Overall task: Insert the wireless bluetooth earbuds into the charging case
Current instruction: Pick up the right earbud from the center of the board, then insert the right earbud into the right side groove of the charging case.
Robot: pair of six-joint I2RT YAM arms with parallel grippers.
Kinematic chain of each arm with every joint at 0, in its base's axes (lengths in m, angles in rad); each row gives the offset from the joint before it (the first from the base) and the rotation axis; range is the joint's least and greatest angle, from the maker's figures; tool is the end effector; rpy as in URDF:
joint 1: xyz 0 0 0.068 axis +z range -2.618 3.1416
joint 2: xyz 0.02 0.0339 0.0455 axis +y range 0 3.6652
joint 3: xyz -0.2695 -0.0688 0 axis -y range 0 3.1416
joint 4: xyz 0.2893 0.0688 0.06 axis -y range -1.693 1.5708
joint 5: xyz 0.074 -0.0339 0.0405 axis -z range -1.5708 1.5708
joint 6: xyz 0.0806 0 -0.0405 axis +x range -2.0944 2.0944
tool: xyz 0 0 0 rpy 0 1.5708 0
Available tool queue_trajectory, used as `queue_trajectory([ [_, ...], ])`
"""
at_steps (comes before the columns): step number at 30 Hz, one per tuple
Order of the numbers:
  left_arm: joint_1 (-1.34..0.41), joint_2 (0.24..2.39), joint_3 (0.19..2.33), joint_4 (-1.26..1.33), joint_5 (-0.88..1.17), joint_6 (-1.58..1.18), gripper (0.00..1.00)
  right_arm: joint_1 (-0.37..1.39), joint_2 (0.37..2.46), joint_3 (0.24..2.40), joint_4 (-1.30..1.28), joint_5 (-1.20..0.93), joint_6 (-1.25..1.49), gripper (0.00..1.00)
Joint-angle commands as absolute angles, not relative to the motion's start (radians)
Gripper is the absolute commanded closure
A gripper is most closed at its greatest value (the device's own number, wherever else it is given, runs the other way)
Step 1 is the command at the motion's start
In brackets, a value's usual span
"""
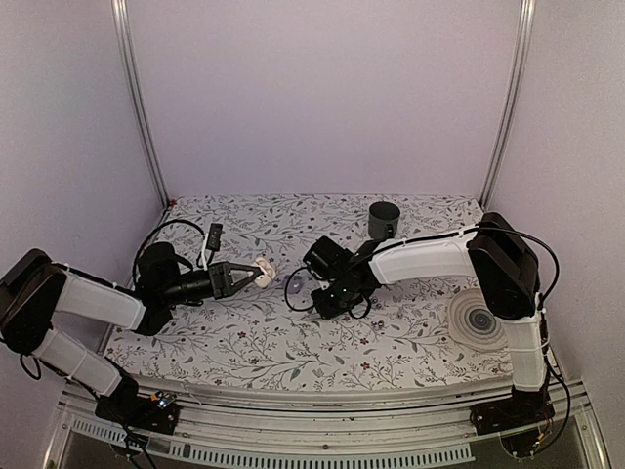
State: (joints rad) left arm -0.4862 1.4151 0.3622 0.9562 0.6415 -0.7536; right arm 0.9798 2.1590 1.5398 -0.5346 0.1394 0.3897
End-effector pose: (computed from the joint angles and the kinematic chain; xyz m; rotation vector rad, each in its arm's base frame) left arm 0.2529 -0.1882 0.1447 0.2966 1.8474 -1.4290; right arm 0.2891 0.4108 0.0780 -0.7535 2.6177 0.2172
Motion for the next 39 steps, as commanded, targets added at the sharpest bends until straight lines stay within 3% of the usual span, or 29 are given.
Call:
queue_trajectory([
  [1,-0.494,1.425,0.354,0.979,0.634,-0.756,1.0,0.977,2.123,1.507,-0.55,0.163,0.448,0.8],
  [10,-0.527,1.475,0.353,1.037,0.574,-0.792,1.0,0.947,2.026,1.459,-0.486,0.203,0.542,0.8],
  [20,-0.66,1.636,0.368,1.328,0.381,-0.963,1.0,0.936,1.913,1.507,-0.46,0.285,0.586,0.8],
  [39,-0.843,1.711,0.619,1.164,-0.012,-0.815,1.0,0.936,1.887,1.675,-0.448,0.352,0.61,0.8],
])
